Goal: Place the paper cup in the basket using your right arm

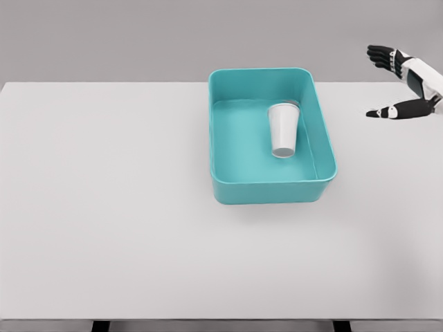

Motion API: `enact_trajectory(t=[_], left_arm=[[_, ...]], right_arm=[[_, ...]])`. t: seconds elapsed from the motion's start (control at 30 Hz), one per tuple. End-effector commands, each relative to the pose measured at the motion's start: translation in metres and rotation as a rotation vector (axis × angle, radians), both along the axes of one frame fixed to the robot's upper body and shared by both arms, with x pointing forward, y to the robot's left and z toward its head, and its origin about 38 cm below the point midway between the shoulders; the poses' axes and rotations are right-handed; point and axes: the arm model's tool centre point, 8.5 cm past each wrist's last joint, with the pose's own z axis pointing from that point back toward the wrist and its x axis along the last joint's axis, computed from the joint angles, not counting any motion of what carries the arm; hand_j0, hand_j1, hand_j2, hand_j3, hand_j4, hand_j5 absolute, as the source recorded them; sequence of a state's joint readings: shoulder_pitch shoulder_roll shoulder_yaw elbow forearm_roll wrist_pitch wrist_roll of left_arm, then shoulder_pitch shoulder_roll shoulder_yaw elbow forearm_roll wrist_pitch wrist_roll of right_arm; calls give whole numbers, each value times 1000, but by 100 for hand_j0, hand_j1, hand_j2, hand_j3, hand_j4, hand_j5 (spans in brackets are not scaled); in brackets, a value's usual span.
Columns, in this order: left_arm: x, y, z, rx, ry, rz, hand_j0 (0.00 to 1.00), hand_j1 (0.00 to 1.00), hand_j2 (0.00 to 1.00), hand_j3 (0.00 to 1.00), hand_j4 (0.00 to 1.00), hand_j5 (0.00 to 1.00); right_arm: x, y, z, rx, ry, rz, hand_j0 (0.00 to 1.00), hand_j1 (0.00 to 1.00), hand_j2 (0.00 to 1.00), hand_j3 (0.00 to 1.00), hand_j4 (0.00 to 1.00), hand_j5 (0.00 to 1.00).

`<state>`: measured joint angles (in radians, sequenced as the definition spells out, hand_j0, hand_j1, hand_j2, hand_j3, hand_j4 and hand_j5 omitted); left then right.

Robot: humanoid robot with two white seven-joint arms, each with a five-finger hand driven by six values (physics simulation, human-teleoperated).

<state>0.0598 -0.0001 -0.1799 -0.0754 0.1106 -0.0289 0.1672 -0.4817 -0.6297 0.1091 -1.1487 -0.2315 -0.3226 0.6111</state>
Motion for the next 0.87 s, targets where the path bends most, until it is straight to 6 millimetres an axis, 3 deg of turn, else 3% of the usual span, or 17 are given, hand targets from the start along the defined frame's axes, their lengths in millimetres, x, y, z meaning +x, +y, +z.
enact_trajectory(t=[0.0, 0.17, 0.23, 0.43, 0.83], left_arm=[[0, 0, 0, 0, 0, 0, 100, 100, 100, 100, 100, 100], [0, 0, 0, 0, 0, 0, 100, 100, 100, 100, 100, 100], [0, 0, 0, 0, 0, -1, 100, 100, 100, 100, 100, 100], [0, 0, 0, 0, 0, 0, 100, 100, 100, 100, 100, 100], [0, 0, 0, 0, 0, 3, 100, 100, 100, 100, 100, 100]], right_arm=[[-4, -29, -25, 13, 31, -67, 100, 100, 100, 100, 100, 100], [-44, -45, -89, 11, 99, -91, 100, 100, 100, 100, 100, 100], [-50, -34, -110, 7, 138, -79, 100, 100, 100, 100, 100, 100], [-47, -19, -114, 30, 130, -62, 100, 100, 100, 100, 100, 100], [-42, -23, -102, 18, 103, -67, 100, 100, 100, 100, 100, 100]])
